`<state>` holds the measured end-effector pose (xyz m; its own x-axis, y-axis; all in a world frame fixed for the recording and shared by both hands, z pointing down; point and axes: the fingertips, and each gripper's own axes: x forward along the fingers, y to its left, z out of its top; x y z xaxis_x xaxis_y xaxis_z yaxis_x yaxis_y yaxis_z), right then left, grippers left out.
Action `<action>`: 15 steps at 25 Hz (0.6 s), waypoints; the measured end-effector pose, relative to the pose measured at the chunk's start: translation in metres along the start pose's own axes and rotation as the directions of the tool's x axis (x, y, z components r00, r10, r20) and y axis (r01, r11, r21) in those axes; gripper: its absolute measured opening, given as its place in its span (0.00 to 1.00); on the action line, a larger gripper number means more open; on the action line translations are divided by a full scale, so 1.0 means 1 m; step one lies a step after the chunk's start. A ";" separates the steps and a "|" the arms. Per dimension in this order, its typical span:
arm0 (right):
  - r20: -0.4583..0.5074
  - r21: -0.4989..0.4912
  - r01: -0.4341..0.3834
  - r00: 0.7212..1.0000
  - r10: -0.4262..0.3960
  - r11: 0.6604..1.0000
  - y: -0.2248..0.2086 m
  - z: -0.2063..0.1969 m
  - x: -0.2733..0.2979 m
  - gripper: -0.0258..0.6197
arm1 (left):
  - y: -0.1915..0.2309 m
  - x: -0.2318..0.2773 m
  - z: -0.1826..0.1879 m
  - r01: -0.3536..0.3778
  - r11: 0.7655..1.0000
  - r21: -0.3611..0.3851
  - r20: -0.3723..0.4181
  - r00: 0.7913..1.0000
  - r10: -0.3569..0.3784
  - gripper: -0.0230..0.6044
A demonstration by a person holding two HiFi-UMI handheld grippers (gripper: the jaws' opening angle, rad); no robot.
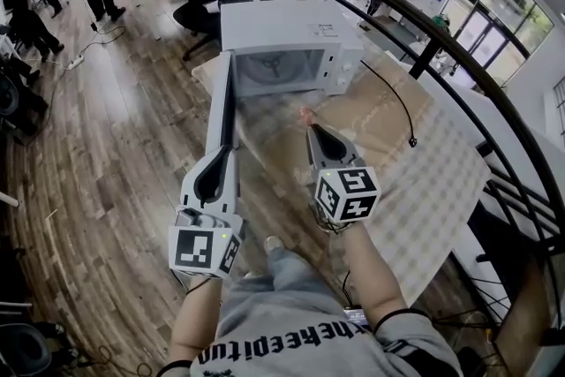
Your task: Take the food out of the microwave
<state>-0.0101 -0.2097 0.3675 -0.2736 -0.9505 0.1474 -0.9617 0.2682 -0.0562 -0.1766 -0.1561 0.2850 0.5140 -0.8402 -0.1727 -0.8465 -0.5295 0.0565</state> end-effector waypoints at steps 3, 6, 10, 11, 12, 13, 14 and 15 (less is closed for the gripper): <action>0.007 -0.010 0.008 1.000 -0.008 1.000 0.002 0.002 -0.014 0.07 | 0.000 -0.005 0.002 -0.003 1.000 0.003 0.001 1.000 0.003 0.05; 0.016 -0.014 0.013 1.000 -0.013 1.000 0.005 0.005 -0.025 0.07 | 0.001 -0.010 0.003 -0.009 1.000 0.004 -0.002 1.000 0.009 0.05; 0.031 -0.029 0.024 0.999 -0.023 0.999 0.007 0.010 -0.039 0.07 | 0.003 -0.017 0.004 -0.015 1.000 0.007 -0.007 1.000 0.015 0.05; 0.036 -0.032 0.027 0.999 -0.026 0.999 0.008 0.012 -0.042 0.07 | 0.003 -0.018 0.004 -0.016 1.000 0.009 -0.008 1.000 0.016 0.05; 0.041 -0.035 0.030 0.999 -0.028 0.999 0.008 0.014 -0.045 0.07 | 0.004 -0.019 0.004 -0.018 1.000 0.010 -0.008 1.000 0.018 0.05; 0.046 -0.036 0.032 0.998 -0.031 0.999 0.008 0.015 -0.048 0.07 | 0.004 -0.020 0.003 -0.019 1.000 0.011 -0.005 1.000 0.019 0.05; 0.052 -0.035 0.035 0.998 -0.033 0.999 0.007 0.016 -0.051 0.07 | 0.005 -0.021 0.001 -0.017 1.000 0.014 0.001 1.000 0.017 0.05; 0.057 -0.034 0.038 0.998 -0.036 0.999 0.007 0.017 -0.054 0.07 | 0.005 -0.022 -0.002 -0.015 1.000 0.016 0.009 1.000 0.015 0.05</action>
<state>-0.0019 -0.1589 0.3426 -0.2377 -0.9669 0.0925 -0.9713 0.2372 -0.0170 -0.1925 -0.1403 0.2908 0.5002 -0.8469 -0.1805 -0.8562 -0.5148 0.0432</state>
